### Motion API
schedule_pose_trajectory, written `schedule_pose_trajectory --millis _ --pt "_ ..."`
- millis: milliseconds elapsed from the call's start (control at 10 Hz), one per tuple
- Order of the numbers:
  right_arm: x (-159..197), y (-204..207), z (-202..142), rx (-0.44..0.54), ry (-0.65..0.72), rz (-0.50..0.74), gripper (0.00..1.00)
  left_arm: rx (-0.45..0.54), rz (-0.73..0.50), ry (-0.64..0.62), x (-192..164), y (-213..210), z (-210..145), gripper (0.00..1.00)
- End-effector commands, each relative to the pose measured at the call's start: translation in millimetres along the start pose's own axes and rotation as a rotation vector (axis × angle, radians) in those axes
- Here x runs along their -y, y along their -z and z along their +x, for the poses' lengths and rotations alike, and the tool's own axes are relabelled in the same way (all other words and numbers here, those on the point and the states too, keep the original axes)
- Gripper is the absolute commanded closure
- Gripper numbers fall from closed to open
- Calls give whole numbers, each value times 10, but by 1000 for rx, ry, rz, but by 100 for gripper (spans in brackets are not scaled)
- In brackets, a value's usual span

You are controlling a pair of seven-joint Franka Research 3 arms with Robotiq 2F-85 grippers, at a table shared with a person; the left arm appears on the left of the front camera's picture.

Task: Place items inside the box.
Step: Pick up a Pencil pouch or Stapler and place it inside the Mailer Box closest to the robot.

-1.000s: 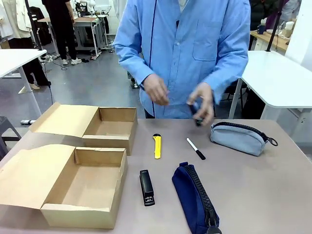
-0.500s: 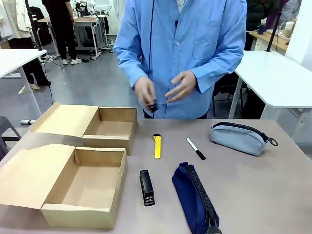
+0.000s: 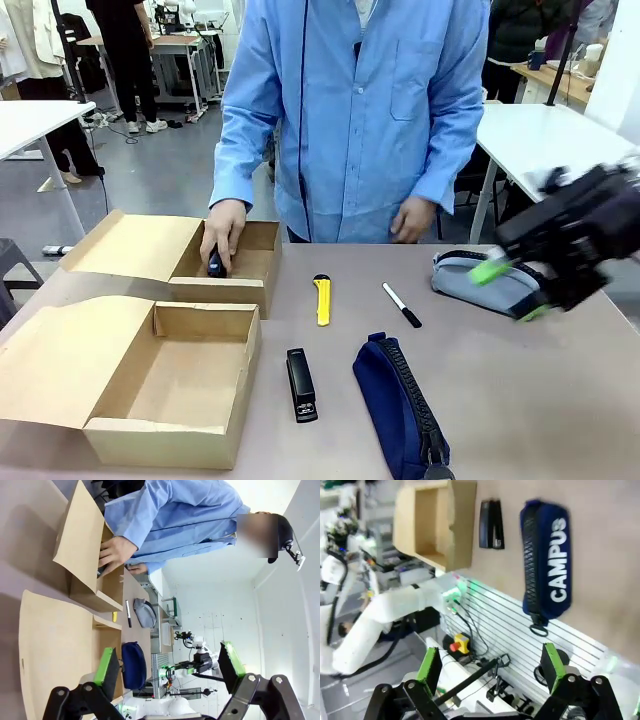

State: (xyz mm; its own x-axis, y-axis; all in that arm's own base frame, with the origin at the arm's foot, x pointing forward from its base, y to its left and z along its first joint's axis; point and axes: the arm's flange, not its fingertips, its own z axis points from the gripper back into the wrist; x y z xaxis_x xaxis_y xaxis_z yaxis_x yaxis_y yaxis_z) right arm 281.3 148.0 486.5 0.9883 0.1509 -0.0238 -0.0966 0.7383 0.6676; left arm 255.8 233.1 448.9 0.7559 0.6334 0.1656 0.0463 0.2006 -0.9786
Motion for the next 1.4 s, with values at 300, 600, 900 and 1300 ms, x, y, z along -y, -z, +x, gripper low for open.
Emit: schedule_pose_trajectory --millis 300,600,900,1300 --pt "-363 1893 360 83 -46 -232 0 11 -26 23 15 3 -6 0" --pt "-399 1666 108 76 -81 -222 0 11 -26 23 15 3 -6 0" --pt "-395 1840 157 85 -91 -222 0 11 -26 23 15 3 -6 0" --pt "-1026 2111 89 28 -7 -412 0 11 -26 23 15 3 -6 0"
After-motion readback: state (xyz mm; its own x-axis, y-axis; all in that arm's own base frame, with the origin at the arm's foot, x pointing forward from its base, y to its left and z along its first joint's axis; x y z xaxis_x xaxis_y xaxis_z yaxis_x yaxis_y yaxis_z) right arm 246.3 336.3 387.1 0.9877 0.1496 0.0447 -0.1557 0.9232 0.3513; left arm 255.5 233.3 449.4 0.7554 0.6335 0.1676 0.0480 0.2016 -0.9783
